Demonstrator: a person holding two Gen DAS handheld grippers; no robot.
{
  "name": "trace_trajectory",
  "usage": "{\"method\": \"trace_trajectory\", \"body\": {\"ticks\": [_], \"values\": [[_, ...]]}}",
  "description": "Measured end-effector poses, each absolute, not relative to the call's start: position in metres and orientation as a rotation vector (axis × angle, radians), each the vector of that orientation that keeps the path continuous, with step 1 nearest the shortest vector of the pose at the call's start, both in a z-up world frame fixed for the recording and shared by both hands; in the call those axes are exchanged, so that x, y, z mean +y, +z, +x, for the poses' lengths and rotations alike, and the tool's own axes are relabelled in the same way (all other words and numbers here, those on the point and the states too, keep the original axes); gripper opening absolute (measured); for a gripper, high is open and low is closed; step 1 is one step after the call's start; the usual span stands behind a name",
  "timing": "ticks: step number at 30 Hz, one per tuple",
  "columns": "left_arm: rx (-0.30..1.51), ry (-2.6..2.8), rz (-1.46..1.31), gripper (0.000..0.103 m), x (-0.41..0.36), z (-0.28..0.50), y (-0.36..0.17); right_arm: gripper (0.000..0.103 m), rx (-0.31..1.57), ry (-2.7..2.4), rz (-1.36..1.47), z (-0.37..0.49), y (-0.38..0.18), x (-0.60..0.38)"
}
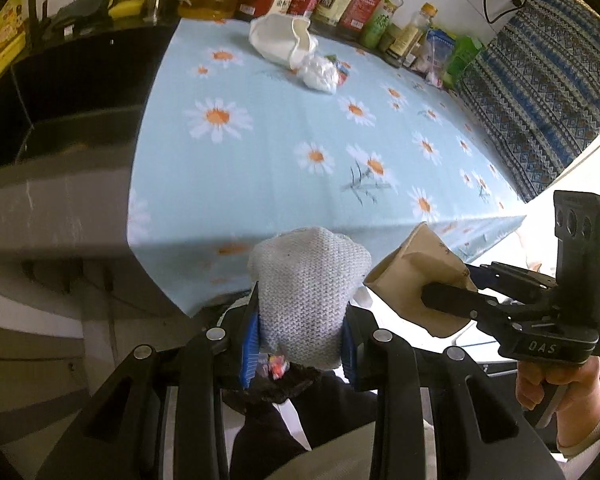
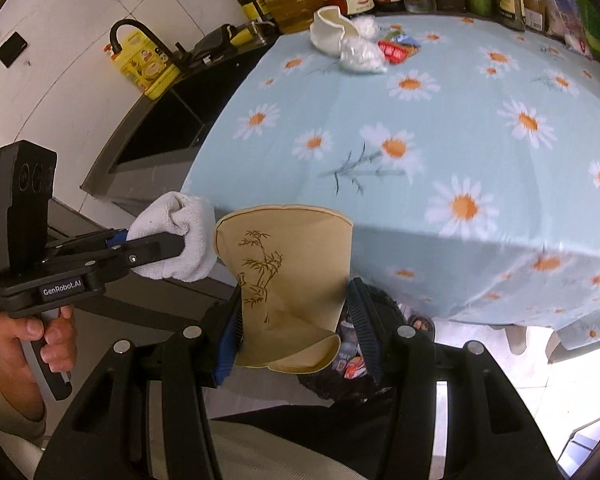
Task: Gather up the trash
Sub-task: 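Carry the towel and paper cup down over the black trash bin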
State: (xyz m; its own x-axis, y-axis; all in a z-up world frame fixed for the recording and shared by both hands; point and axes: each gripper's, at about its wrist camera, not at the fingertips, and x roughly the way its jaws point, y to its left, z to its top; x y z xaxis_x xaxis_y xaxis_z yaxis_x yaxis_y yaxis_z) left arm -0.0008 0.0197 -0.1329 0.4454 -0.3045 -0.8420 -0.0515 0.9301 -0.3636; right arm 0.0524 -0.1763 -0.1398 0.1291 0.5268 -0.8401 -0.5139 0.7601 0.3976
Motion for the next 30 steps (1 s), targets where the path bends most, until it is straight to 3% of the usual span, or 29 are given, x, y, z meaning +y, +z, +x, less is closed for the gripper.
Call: {"method": "trace_trajectory", "body": {"ticks": [30], "values": [[1.381,-0.147,-0.422,0.031,0.002,-0.016,-0.256,0.051,1.451,0.676,-0.017,0.045,-0.246,-0.179]]}}
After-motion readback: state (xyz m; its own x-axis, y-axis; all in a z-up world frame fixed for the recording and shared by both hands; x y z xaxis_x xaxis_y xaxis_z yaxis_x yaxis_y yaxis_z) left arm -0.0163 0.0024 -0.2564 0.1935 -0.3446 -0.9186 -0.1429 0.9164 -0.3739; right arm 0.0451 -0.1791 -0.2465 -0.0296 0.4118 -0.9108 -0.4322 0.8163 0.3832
